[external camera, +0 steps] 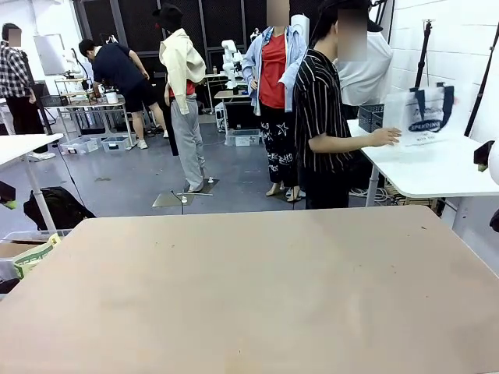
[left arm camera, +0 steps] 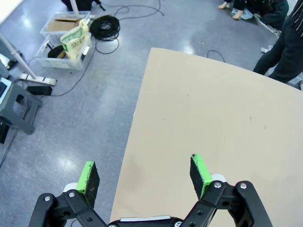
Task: Transfer purchased items from the store into the shopping bag.
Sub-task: Open the Reusable shopping bag in the center of the table.
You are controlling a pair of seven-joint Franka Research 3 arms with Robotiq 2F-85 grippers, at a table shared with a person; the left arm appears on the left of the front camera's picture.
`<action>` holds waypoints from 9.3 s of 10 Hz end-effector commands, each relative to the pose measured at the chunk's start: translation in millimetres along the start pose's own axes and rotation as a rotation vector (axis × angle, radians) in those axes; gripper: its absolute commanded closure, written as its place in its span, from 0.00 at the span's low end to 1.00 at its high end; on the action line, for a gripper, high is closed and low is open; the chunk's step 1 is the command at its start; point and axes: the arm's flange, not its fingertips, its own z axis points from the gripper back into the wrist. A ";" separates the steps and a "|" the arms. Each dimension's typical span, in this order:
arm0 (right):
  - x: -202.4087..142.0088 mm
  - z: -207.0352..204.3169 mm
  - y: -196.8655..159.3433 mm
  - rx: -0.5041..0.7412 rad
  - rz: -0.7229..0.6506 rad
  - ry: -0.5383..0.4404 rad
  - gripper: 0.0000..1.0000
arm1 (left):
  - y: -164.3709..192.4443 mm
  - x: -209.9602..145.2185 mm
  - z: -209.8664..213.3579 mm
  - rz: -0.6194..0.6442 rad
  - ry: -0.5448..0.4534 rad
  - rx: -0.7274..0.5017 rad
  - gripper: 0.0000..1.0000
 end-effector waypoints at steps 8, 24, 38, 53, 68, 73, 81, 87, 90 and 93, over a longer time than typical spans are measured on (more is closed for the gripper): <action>0.0 0.9 1.0 -0.007 0.007 0.000 0.00 | 2.1 -0.5 -0.3 0.004 0.003 0.001 0.00; 0.0 0.9 1.0 -0.007 0.007 0.000 0.00 | 2.1 -0.5 -0.3 0.004 0.003 0.001 0.00; 0.0 0.9 1.0 -0.007 0.007 0.000 0.00 | 2.1 -0.5 -0.3 0.004 0.003 0.001 0.00; 8.8 49.5 151.4 0.325 0.105 0.120 0.00 | -138.9 41.8 18.4 -0.232 -0.139 -0.481 0.00; -23.4 82.6 310.7 0.530 0.174 0.273 0.00 | -305.3 50.1 30.4 -0.273 -0.048 -0.708 0.00; -37.1 88.7 399.0 0.625 0.252 0.402 0.00 | -356.0 54.2 -13.1 -0.313 0.067 -0.773 0.00; -75.1 90.6 472.1 0.736 0.419 0.602 0.00 | -372.2 57.5 -47.9 -0.296 0.166 -0.731 0.00; -82.6 55.9 486.8 0.659 0.401 0.634 0.00 | -378.4 51.4 -61.1 -0.326 0.243 -0.692 0.00; -85.7 46.9 493.8 0.635 0.394 0.657 0.00 | -382.8 45.7 -68.3 -0.330 0.264 -0.689 0.00; -87.6 42.7 497.1 0.607 0.399 0.643 0.14 | -382.2 45.5 -68.6 -0.334 0.259 -0.684 0.12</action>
